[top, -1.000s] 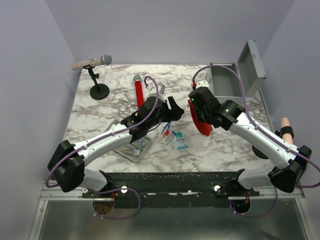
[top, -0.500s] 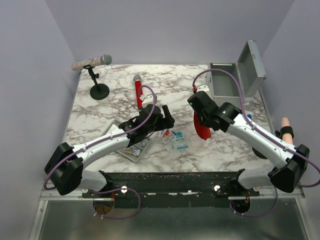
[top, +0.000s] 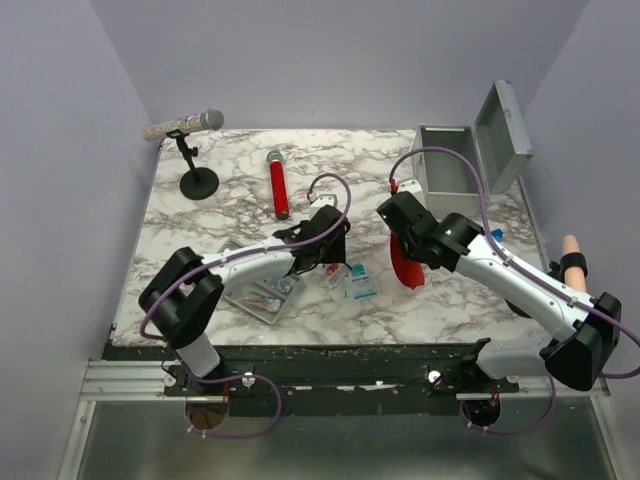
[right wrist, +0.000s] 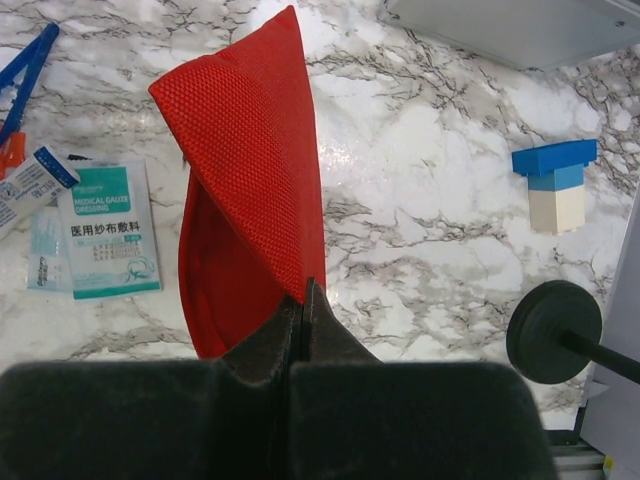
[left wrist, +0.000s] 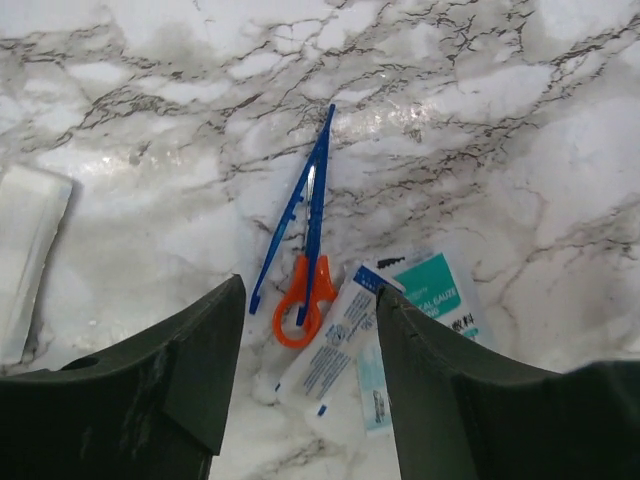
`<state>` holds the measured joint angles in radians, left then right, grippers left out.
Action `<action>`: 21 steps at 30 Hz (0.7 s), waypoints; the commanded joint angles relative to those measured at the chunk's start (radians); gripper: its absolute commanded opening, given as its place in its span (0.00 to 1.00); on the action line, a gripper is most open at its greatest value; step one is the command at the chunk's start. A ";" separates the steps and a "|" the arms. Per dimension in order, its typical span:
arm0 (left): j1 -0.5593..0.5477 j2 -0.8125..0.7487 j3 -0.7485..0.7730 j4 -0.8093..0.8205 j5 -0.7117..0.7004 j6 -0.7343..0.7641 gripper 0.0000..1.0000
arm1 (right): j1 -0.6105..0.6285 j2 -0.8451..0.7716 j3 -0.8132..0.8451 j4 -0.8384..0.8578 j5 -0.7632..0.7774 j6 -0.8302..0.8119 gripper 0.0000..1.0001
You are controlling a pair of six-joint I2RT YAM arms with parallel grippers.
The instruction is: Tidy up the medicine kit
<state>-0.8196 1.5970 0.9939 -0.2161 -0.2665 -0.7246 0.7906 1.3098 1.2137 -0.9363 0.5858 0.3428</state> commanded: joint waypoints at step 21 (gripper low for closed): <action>0.027 0.336 0.239 -0.140 -0.051 0.183 0.42 | -0.004 -0.116 -0.114 0.053 -0.035 0.015 0.01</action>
<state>-0.7982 1.9079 1.2236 -0.3370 -0.3119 -0.5636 0.7906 1.2156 1.1122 -0.9073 0.5617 0.3443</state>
